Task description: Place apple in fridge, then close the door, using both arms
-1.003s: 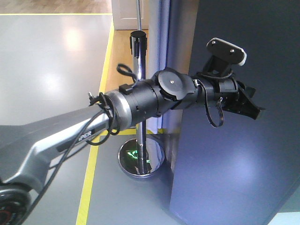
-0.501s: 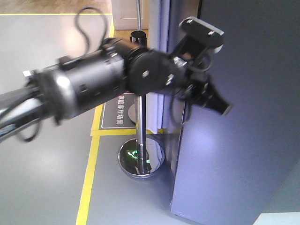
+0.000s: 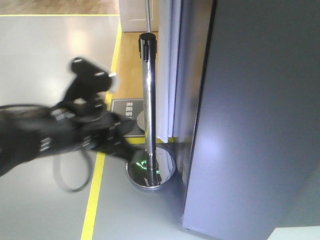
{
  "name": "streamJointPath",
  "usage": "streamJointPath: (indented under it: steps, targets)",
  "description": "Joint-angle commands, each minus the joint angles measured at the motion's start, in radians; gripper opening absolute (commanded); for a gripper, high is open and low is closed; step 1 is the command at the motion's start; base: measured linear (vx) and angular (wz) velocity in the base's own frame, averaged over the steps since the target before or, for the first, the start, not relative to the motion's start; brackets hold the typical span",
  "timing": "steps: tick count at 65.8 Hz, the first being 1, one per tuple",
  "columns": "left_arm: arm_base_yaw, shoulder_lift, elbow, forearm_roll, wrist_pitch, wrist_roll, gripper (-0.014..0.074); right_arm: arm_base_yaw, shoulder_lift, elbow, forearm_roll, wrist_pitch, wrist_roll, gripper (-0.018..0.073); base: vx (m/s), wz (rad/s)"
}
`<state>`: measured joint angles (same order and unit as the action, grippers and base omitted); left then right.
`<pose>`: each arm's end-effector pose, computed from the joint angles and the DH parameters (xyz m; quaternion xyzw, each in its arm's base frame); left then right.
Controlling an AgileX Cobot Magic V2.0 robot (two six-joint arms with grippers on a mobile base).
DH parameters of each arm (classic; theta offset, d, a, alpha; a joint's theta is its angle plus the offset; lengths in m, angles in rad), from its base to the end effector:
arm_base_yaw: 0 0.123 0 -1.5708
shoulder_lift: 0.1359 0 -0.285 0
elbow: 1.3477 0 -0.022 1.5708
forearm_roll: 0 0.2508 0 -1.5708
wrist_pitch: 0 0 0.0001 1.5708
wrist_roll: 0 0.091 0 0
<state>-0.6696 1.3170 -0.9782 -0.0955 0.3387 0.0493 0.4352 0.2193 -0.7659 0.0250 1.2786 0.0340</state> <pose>0.2259 -0.1825 0.3143 0.2798 0.8362 -0.1771 0.4371 -0.0059 -0.0003 0.3336 -0.1803 0.8763 0.1158 0.4315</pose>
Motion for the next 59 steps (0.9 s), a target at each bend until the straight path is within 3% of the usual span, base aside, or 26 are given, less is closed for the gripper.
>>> streamJointPath:
  steps: [1, 19, 28, 39, 54, 59]
  targets:
    - [0.024, -0.104, 0.05, -0.005, -0.07, -0.013, -0.0006, -0.004, 0.017, -0.019, -0.005, -0.005, 0.001, 0.0452, 0.0, 0.0]
    - [0.102, -0.268, 0.195, -0.005, -0.052, -0.014, -0.0006, -0.004, 0.017, -0.019, -0.025, -0.052, 0.002, 0.0452, 0.0, 0.0]
    - [0.133, -0.288, 0.2, -0.005, -0.038, -0.014, -0.0006, -0.004, 0.017, -0.019, -0.091, -0.075, 0.031, 0.043, 0.0, 0.0]
    - [0.135, -0.288, 0.2, -0.005, -0.034, -0.009, -0.0006, -0.004, 0.018, -0.019, -0.191, -0.141, 0.123, 0.0281, 0.0, 0.0]
    - [0.135, -0.288, 0.2, -0.006, -0.031, -0.009, -0.0006, -0.004, 0.096, -0.019, -0.204, -0.209, 0.128, -0.0017, 0.0, 0.0]
    - [0.135, -0.288, 0.2, -0.006, -0.031, -0.009, -0.0006, -0.004, 0.151, -0.019, -0.208, -0.262, 0.128, -0.001, 0.0, 0.0]
